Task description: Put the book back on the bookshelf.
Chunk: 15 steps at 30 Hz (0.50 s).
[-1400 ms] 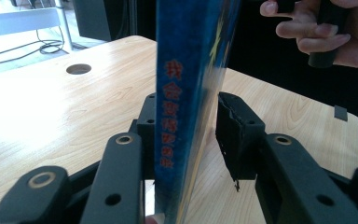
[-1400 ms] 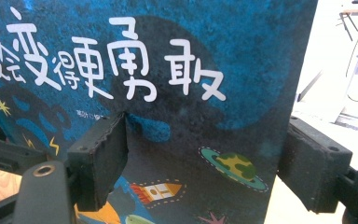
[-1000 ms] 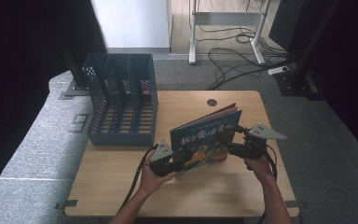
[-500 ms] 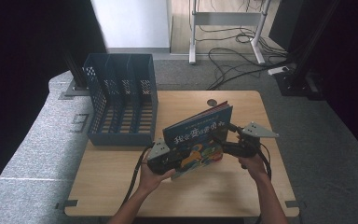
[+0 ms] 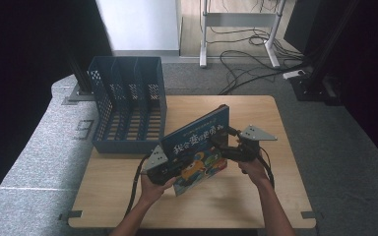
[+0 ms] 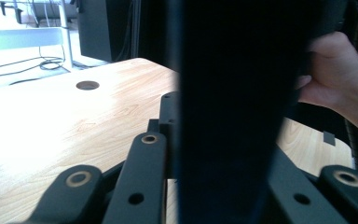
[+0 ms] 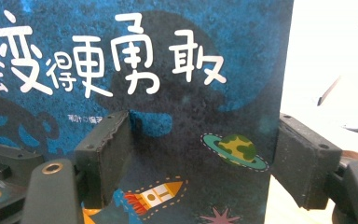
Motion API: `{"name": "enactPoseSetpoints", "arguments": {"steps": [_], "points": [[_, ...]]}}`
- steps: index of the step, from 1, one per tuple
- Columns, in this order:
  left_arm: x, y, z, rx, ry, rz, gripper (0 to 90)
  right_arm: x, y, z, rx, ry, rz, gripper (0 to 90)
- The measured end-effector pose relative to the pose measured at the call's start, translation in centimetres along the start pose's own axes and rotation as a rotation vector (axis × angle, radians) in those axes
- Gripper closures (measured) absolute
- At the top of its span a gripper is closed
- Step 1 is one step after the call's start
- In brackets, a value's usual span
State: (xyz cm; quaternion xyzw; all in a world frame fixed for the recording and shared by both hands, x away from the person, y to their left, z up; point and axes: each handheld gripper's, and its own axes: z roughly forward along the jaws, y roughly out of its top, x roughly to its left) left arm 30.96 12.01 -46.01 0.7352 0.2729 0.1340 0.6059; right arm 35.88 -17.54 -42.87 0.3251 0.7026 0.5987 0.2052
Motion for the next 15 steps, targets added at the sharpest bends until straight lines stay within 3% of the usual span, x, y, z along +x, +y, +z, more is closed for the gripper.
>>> {"name": "enactPoseSetpoints", "arguments": {"steps": [6,11,15], "points": [[0.0,-0.1,-0.5,0.0,0.021,0.024,81.7,0.0,0.0,0.2,0.023,0.005,-0.012,23.2],[0.9,0.0,-1.4,-0.017,0.074,0.005,81.9,-0.8,-0.4,-1.4,0.01,-0.023,0.007,22.6],[1.2,-0.2,-1.8,-0.039,0.089,-0.003,82.1,-1.4,-1.0,-2.4,0.011,-0.046,0.022,22.8]]}}
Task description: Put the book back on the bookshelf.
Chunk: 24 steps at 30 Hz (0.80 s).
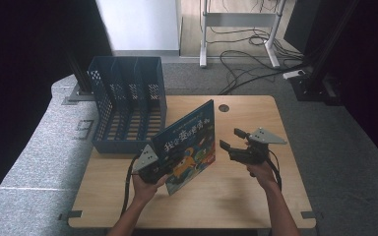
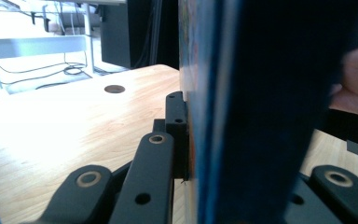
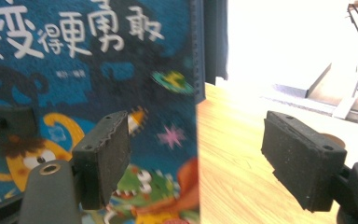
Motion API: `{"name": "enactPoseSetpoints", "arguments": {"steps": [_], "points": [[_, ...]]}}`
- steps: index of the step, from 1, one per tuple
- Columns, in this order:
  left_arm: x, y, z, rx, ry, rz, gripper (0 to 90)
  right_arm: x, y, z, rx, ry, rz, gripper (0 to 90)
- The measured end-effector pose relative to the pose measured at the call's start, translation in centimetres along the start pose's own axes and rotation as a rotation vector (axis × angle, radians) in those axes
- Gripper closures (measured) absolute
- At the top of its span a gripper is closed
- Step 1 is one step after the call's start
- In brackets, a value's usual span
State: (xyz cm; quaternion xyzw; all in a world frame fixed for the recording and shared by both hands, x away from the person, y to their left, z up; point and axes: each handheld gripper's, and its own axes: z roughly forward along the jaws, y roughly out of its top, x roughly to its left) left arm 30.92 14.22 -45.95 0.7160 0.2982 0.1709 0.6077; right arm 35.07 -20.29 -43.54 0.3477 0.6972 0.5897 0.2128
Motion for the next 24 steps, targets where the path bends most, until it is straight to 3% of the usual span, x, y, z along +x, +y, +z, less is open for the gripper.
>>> {"name": "enactPoseSetpoints", "arguments": {"steps": [9,18,24], "points": [[-0.3,-0.3,-0.7,-0.037,-0.009,0.013,82.3,-0.9,-2.4,-1.1,0.032,-0.018,0.053,23.6],[0.3,-0.1,-1.3,-0.065,0.0,-0.05,82.2,-1.2,-4.7,-1.9,0.046,-0.035,0.089,24.0],[0.4,-0.2,-1.4,-0.059,-0.001,-0.053,82.1,-1.0,-5.4,-1.6,0.063,-0.028,0.086,24.1]]}}
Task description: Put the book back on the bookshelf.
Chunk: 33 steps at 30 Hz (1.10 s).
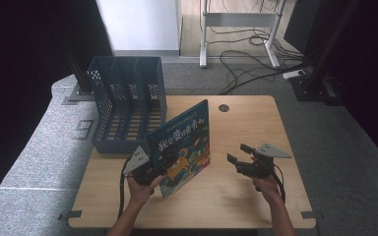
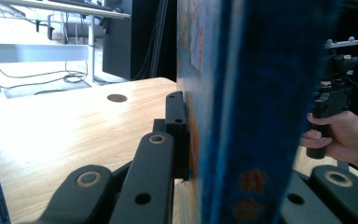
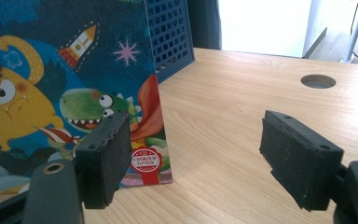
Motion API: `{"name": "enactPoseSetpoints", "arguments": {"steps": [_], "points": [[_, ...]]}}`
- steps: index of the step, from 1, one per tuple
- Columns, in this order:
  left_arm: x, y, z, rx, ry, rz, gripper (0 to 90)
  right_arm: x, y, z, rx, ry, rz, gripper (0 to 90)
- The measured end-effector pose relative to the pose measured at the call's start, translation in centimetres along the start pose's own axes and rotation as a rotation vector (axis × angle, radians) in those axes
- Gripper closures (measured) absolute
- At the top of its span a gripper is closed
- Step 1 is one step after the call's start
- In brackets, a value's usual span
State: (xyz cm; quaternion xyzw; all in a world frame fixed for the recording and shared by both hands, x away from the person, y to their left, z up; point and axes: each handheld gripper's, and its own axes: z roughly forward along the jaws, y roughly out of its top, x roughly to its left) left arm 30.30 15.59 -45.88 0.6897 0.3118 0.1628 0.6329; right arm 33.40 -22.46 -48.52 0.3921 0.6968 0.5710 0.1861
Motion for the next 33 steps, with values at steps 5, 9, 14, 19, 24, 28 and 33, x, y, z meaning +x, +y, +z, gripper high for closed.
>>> {"name": "enactPoseSetpoints", "arguments": {"steps": [5,9,14,19,24,28,33], "points": [[-0.1,-0.1,0.0,-0.003,0.01,0.014,82.1,0.1,0.1,0.1,0.0,0.0,-0.008,24.1],[-0.3,-0.2,0.0,-0.027,0.006,0.006,82.4,0.1,-0.1,-0.1,0.003,-0.001,-0.003,24.1],[-0.4,0.2,-0.1,-0.063,-0.012,-0.009,82.4,0.0,-0.4,-0.4,-0.005,-0.001,0.003,24.1],[-0.6,0.9,-0.1,-0.066,-0.014,-0.019,82.3,-0.2,-0.7,-0.6,-0.003,-0.006,0.005,24.1],[-0.5,1.4,-0.6,-0.064,-0.008,-0.015,82.3,-0.2,-1.0,-0.8,0.003,-0.005,0.004,24.1],[-0.5,2.1,-1.3,-0.074,0.001,-0.008,82.3,-0.3,-1.2,-0.8,0.007,-0.008,0.005,24.2],[-0.4,3.2,-2.2,-0.095,0.014,-0.007,82.3,-0.2,-1.5,-0.8,0.018,-0.012,0.0,24.2]]}}
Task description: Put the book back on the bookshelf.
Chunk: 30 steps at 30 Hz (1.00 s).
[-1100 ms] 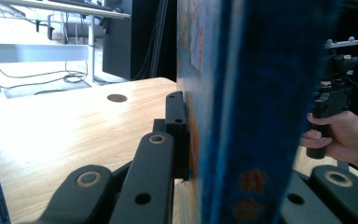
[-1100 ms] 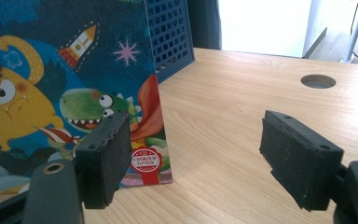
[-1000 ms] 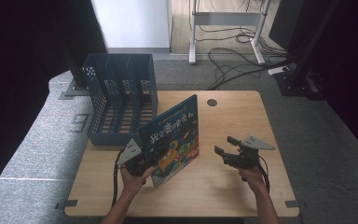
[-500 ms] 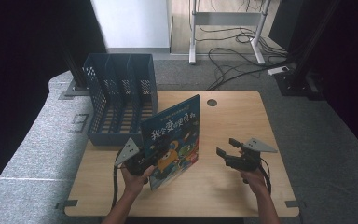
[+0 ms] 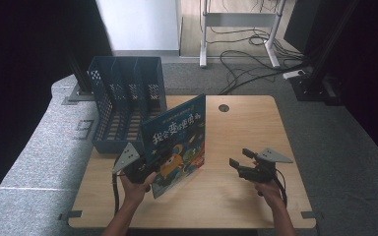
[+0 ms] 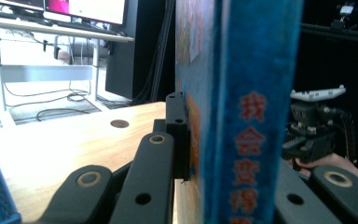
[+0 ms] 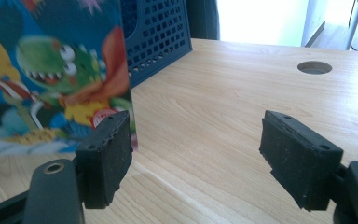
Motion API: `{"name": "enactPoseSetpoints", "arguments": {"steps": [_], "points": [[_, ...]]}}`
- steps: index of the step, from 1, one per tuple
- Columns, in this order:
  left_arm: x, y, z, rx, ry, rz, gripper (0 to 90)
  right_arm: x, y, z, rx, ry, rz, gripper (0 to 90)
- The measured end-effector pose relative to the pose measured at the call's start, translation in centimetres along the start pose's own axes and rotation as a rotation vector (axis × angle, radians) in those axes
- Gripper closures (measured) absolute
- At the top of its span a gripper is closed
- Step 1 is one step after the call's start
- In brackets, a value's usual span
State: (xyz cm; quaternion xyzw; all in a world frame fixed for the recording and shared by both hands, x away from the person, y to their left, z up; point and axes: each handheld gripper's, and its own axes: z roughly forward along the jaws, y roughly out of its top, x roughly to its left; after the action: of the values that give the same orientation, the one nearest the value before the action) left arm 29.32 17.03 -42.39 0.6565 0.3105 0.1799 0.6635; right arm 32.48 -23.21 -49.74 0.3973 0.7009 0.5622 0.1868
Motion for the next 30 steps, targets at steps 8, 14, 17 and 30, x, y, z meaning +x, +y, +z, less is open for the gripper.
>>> {"name": "enactPoseSetpoints", "arguments": {"steps": [8,14,17,30], "points": [[0.4,1.9,-1.7,-0.042,0.01,-0.003,82.3,-0.1,-0.5,-0.1,0.017,-0.006,-0.004,24.2],[0.5,2.9,-2.6,-0.057,0.029,0.012,82.3,-0.4,-0.9,0.0,0.022,-0.014,0.01,24.2],[0.6,3.2,-2.8,-0.064,0.033,0.012,82.3,-0.5,-0.9,0.0,0.024,-0.014,0.014,24.2],[1.0,5.1,-5.0,-0.1,0.08,0.028,82.2,-1.1,-1.6,0.0,0.038,-0.038,0.027,24.3]]}}
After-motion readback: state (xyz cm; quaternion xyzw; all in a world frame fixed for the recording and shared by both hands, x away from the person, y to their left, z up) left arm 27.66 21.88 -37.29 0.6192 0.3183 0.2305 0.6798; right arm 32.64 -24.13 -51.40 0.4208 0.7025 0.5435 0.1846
